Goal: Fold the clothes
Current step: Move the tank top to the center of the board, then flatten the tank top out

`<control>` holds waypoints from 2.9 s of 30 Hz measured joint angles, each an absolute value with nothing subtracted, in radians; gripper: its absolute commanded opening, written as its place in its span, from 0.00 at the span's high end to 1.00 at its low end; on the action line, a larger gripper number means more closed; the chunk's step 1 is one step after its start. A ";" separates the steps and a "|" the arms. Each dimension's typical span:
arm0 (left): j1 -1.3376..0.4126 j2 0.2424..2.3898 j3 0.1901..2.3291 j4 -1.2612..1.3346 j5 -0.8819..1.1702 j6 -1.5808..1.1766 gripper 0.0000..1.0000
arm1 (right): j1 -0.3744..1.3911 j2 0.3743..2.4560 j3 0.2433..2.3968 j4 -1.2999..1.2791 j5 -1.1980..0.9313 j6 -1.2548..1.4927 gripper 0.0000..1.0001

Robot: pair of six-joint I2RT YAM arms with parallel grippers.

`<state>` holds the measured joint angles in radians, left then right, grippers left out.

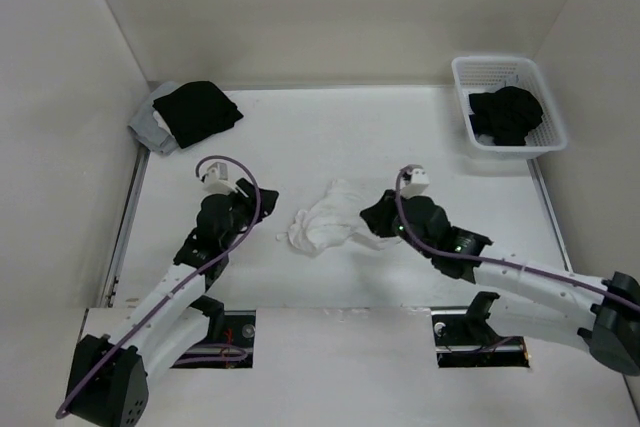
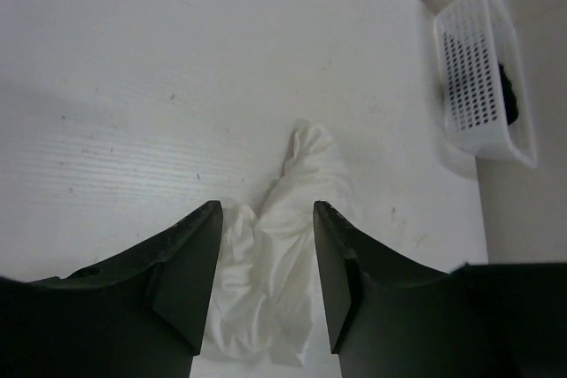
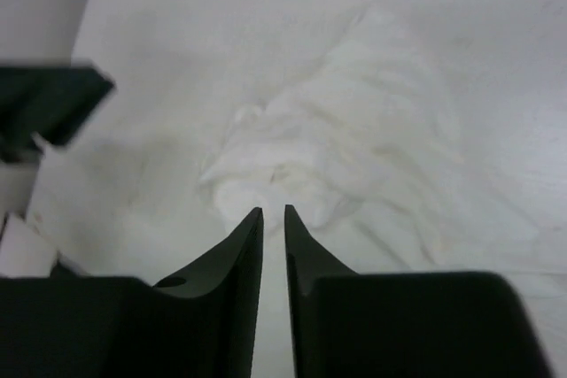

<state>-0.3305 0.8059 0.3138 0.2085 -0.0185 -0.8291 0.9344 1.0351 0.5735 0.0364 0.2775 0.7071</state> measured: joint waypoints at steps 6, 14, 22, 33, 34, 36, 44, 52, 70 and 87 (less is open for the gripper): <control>-0.562 0.889 0.327 0.112 -0.104 -0.775 0.48 | 0.786 0.984 0.530 -0.053 0.391 0.820 0.50; -0.721 1.098 0.352 0.120 -0.166 -0.769 0.51 | 0.648 1.077 0.459 -0.156 0.405 0.891 0.54; -0.755 1.144 0.389 0.154 -0.176 -0.768 0.77 | 0.648 1.226 0.466 -0.141 0.364 0.922 0.74; -0.626 1.184 0.517 0.162 -0.121 -0.771 0.99 | 0.640 1.216 0.567 -0.070 0.312 0.866 1.00; -0.587 1.217 0.589 0.181 -0.102 -0.773 1.00 | 0.617 1.217 0.667 -0.070 0.286 0.828 1.00; -0.506 1.309 0.761 0.243 -0.070 -0.782 1.00 | 0.579 1.221 0.824 -0.047 0.260 0.781 1.00; -0.271 1.398 1.149 0.352 0.041 -0.850 0.84 | 0.601 1.159 1.257 0.035 0.220 0.648 0.99; -0.130 1.175 0.743 0.566 0.038 -0.944 0.57 | 0.854 0.925 0.765 0.073 0.255 0.776 0.98; -0.493 1.148 0.422 0.157 -0.200 -0.750 0.60 | 0.773 0.799 0.289 -0.088 0.326 1.036 0.97; -0.824 0.972 0.392 -0.364 -0.194 -0.887 0.62 | 0.725 0.645 0.252 -0.163 0.322 1.033 0.98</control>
